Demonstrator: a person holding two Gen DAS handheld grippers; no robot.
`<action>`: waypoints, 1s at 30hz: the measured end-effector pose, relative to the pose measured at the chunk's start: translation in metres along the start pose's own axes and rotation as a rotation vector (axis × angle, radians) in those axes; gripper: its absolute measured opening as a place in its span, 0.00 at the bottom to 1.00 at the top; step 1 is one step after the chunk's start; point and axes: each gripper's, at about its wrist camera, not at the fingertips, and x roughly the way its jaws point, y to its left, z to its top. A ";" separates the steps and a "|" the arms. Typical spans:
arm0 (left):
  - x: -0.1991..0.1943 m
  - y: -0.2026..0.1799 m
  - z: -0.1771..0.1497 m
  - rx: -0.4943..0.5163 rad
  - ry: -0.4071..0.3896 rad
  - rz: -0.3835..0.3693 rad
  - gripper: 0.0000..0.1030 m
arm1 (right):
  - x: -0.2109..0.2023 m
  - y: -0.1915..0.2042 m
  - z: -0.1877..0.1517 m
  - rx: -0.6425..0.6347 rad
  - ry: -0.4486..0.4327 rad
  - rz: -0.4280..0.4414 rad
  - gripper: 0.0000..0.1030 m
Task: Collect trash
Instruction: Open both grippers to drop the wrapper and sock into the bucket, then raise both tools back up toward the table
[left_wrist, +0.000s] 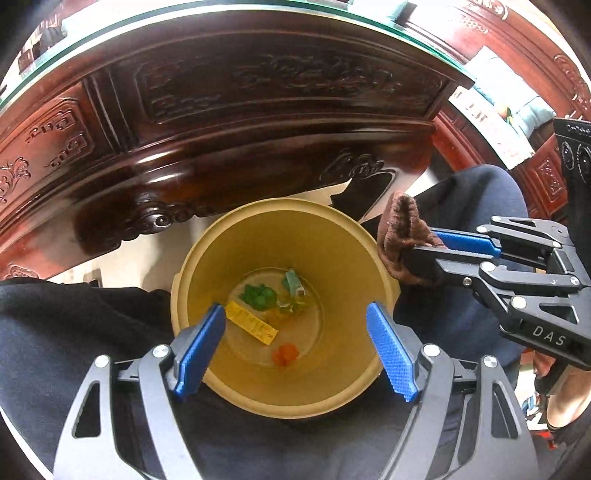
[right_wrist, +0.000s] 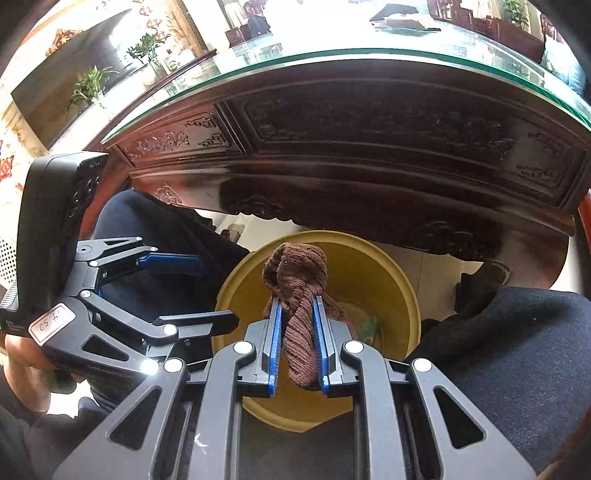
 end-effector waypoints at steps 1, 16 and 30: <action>0.000 0.001 0.000 -0.001 0.002 0.001 0.76 | 0.000 0.000 0.000 0.000 0.001 0.001 0.16; 0.003 0.011 -0.002 -0.021 0.019 0.026 0.77 | 0.005 0.010 0.000 -0.048 0.018 -0.031 0.58; -0.001 0.020 0.007 -0.058 -0.005 0.015 0.77 | 0.001 0.005 0.004 -0.032 0.000 -0.007 0.58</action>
